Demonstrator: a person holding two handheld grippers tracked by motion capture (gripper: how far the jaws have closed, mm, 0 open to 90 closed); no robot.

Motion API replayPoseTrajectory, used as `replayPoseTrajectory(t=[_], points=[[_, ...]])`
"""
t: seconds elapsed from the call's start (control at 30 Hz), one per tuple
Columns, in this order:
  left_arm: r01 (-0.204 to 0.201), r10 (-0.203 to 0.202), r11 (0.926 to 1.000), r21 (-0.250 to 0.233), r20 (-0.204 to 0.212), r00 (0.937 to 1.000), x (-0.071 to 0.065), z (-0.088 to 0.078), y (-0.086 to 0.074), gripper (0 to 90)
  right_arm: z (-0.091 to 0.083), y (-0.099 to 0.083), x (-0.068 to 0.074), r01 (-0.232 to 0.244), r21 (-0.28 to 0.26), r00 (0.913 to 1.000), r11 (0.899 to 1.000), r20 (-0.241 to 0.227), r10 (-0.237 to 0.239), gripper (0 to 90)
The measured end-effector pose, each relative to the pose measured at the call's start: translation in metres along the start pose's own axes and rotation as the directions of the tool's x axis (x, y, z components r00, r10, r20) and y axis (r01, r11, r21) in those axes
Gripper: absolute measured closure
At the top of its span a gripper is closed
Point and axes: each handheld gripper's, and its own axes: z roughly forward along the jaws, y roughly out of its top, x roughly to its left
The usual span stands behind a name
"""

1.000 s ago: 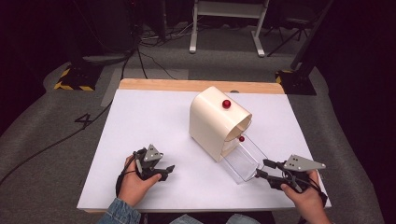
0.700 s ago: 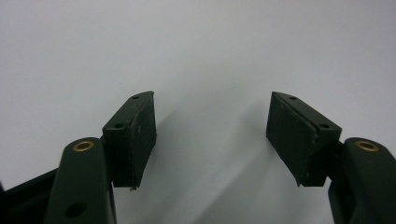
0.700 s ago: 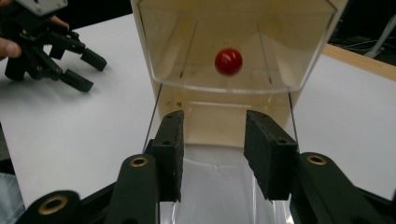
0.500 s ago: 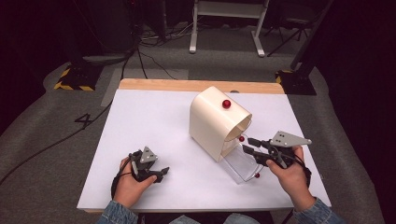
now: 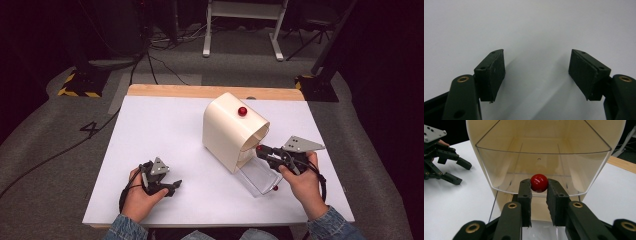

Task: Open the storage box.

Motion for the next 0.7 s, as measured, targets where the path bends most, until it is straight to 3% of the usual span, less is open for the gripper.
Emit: replayPoseTrajectory(t=[0.23,0.7], points=[[-0.002,0.002,1.0,0.0,0.0,1.0,0.0,0.0,0.0,29.4,-0.009,0.0,0.005,0.02,-0.018,0.9998,1.0,0.008,-0.02,74.4],[0.001,-0.001,1.0,0.003,-0.001,1.0,-0.001,0.001,0.001,28.0,-0.061,-0.016,0.012,0.018,-0.027,0.9998,0.999,-0.001,-0.018,74.4]])
